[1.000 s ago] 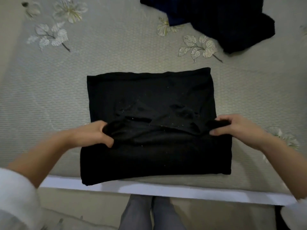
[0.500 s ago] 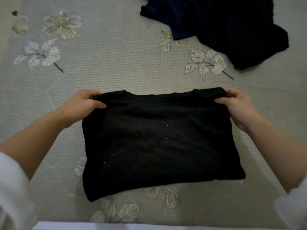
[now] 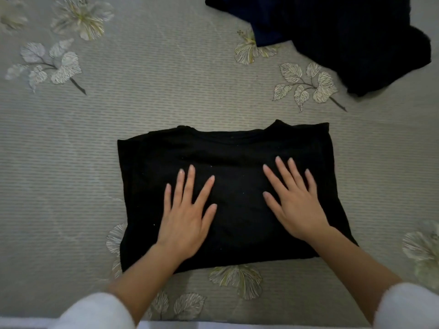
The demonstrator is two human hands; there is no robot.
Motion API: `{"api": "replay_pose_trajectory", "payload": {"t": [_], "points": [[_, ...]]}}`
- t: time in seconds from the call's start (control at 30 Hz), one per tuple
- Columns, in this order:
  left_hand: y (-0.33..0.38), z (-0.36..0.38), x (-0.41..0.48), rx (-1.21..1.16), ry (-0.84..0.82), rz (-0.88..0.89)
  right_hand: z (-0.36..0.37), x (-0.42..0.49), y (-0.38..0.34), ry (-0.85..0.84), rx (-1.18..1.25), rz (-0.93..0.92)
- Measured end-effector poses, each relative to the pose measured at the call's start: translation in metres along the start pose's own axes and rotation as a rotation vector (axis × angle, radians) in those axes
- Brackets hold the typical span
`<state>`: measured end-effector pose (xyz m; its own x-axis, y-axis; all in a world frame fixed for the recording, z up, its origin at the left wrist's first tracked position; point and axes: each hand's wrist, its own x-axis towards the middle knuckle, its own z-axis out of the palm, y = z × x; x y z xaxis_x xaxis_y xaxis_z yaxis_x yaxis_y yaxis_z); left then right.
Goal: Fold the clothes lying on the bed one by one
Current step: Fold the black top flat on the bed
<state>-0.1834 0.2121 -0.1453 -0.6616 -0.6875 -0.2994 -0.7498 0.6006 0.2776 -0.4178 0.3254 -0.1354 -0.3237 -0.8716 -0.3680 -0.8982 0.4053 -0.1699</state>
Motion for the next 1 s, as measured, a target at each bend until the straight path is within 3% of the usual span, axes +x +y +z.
{"api": "replay_pose_trajectory", "payload": {"t": [0.1,0.2,0.33,0.43,0.57,0.7,0.83,0.93,1.0], "points": [[-0.004,0.013,-0.001,0.035,-0.041,-0.068,0.008,-0.003,0.013,-0.037,-0.013,0.057],[-0.001,0.007,-0.003,0.038,-0.048,-0.069,0.001,-0.012,0.019,0.075,0.130,0.160],[0.023,-0.001,-0.015,-0.022,-0.024,-0.021,-0.012,-0.036,0.040,0.317,0.416,0.562],[0.057,0.015,-0.023,-0.067,-0.042,0.050,-0.018,-0.055,0.060,0.250,0.615,0.743],[0.082,0.038,-0.025,-0.052,-0.084,-0.002,-0.021,-0.064,0.065,0.095,0.714,0.758],[0.083,0.033,-0.023,-0.004,-0.161,-0.017,-0.038,-0.056,0.065,-0.037,0.973,0.836],[0.089,0.019,-0.018,-0.010,-0.247,-0.051,-0.077,-0.052,0.055,-0.288,1.144,0.741],[0.087,0.002,-0.010,-0.124,-0.351,-0.046,-0.111,-0.045,0.033,-0.414,1.265,0.617],[0.082,-0.012,-0.002,-0.377,-0.442,-0.069,-0.127,-0.038,0.013,-0.411,1.378,0.536]]}}
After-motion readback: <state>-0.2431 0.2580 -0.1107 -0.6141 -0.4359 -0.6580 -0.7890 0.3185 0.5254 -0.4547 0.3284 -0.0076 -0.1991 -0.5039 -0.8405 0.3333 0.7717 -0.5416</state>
